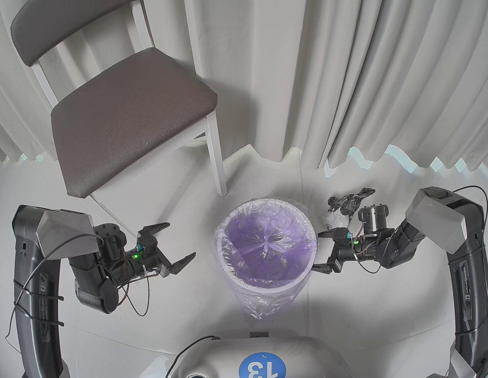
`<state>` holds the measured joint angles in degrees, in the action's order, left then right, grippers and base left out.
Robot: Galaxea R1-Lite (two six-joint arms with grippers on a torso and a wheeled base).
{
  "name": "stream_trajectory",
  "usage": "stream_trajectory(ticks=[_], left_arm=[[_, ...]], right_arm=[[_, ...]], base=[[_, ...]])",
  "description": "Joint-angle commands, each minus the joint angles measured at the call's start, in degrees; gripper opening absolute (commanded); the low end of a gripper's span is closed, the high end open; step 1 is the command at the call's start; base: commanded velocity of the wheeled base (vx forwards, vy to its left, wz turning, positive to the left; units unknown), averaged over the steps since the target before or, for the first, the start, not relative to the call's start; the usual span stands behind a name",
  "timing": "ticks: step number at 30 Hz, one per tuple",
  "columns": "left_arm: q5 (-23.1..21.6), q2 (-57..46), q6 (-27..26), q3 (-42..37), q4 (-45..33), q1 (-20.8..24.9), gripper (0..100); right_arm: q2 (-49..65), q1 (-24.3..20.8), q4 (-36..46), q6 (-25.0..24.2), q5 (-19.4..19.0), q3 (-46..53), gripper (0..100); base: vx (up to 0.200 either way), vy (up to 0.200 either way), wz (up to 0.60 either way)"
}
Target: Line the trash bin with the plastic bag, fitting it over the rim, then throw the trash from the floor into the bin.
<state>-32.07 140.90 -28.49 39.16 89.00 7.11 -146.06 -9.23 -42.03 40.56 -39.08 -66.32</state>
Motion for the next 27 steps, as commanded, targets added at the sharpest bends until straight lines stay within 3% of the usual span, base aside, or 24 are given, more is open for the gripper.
stream_trajectory(ticks=[1, 6, 8, 9, 11, 17, 20, 23, 27], left_arm=[[0.17, -3.35, 1.77, -3.03, 1.00, 0.72, 100], [-0.09, -3.88, 2.03, -3.91, 1.00, 1.15, 100], [-0.09, -3.88, 2.12, -3.82, 1.00, 1.24, 100], [-0.09, -3.61, 2.21, -3.47, 1.00, 1.33, 100], [0.08, -3.35, 2.74, -3.12, 1.00, 1.95, 100], [2.10, -3.88, 6.78, -2.95, 1.00, 3.88, 100], [6.59, -3.26, 7.84, -0.31, 1.00, 5.46, 100], [8.26, -2.91, 8.89, 1.19, 1.00, 6.87, 100], [9.57, -3.53, 10.74, 1.80, 1.00, 8.63, 100]], right_arm=[[8.33, 1.05, -8.77, -5.49, -1.35, 11.47, 100], [10.70, 0.88, -26.87, -18.59, 0.15, 21.93, 100], [10.79, 0.88, -30.04, -20.43, 1.03, 23.25, 100], [10.62, 0.70, -37.51, -25.35, 3.31, 26.15, 100], [10.79, 0.70, -42.34, -28.78, 4.54, 28.44, 100], [12.81, 1.23, -47.97, -31.59, 8.32, 33.18, 100], [16.15, 1.23, -47.97, -34.32, 16.67, 34.41, 100], [18.70, 0.88, -47.97, -37.13, 23.00, 34.85, 100], [22.92, 0.70, -47.97, -39.85, 28.71, 36.43, 100]], base=[[0.000, 0.000, 0.00], [0.000, 0.000, 0.00], [0.000, 0.000, 0.00], [0.000, 0.000, 0.00], [0.000, 0.000, 0.00], [0.000, 0.000, 0.00], [0.000, 0.000, 0.00], [0.000, 0.000, 0.00], [0.000, 0.000, 0.00]])
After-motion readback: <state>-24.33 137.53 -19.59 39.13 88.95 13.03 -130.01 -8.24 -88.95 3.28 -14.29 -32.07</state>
